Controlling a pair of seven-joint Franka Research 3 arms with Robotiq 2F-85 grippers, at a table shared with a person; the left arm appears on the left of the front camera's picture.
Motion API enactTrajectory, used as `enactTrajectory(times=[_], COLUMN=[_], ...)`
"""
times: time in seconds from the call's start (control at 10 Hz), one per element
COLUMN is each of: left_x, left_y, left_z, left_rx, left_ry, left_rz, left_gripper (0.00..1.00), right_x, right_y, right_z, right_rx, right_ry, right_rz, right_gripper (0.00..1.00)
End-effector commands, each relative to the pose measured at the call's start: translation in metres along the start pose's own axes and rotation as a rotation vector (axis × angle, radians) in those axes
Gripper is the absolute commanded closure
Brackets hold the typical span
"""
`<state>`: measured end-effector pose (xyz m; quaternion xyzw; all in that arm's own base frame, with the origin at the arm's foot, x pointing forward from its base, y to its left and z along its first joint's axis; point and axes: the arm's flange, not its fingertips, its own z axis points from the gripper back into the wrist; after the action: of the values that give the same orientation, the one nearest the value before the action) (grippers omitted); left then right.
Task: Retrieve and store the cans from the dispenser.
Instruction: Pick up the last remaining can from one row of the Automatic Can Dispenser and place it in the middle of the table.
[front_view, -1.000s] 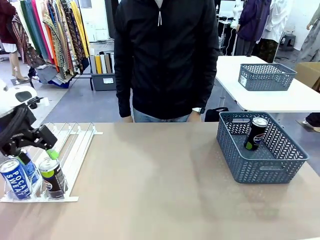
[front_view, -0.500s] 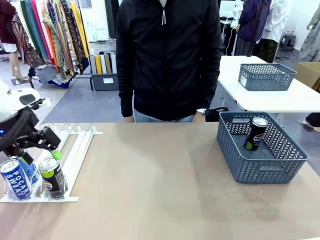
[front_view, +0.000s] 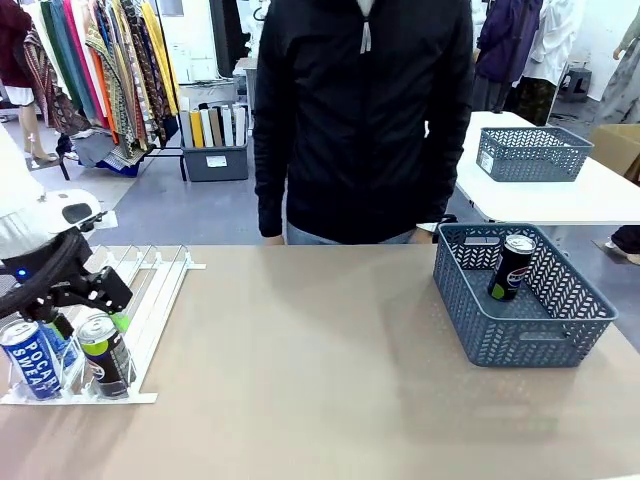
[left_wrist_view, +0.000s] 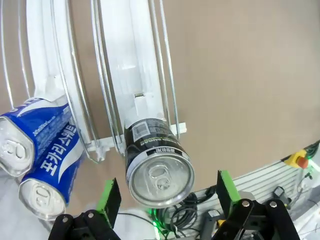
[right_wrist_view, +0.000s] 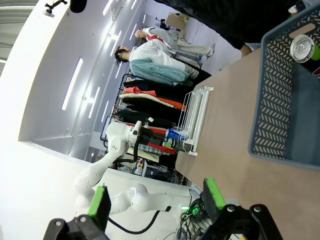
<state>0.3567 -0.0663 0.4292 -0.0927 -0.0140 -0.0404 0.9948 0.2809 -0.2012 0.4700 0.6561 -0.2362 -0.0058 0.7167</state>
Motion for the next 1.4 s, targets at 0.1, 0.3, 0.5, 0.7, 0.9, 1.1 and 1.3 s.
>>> enactTrajectory(times=[0.1, 0.3, 0.5, 0.7, 0.9, 1.1, 1.3], left_x=[-0.012, -0.013, -0.012, -0.012, -0.013, -0.012, -0.012], left_y=[-0.004, -0.003, -0.005, -0.006, -0.006, -0.006, -0.006], left_z=[-0.031, -0.036, -0.039, -0.04, -0.042, -0.042, -0.043], left_rx=[0.078, 0.113, 0.126, 0.125, 0.126, 0.14, 0.148], left_ry=[0.014, 0.009, 0.01, 0.008, -0.012, -0.02, -0.024], left_rz=[0.021, 0.026, 0.027, 0.033, 0.024, 0.022, 0.02], left_gripper=[0.0, 0.0, 0.0, 0.13, 1.0, 1.0, 1.0], right_x=[0.002, 0.002, 0.002, 0.002, 0.002, 0.002, 0.002], right_y=[0.002, 0.002, 0.002, 0.002, 0.002, 0.002, 0.002], right_z=[0.001, 0.001, 0.001, 0.001, 0.001, 0.001, 0.001], right_rx=[0.012, 0.012, 0.012, 0.012, 0.012, 0.012, 0.012], right_ry=[-0.003, -0.003, -0.003, -0.003, -0.003, -0.003, -0.003], right_rz=[0.023, 0.023, 0.023, 0.023, 0.023, 0.023, 0.023], right_gripper=[0.0, 0.0, 0.0, 0.0, 0.0, 0.0, 0.0])
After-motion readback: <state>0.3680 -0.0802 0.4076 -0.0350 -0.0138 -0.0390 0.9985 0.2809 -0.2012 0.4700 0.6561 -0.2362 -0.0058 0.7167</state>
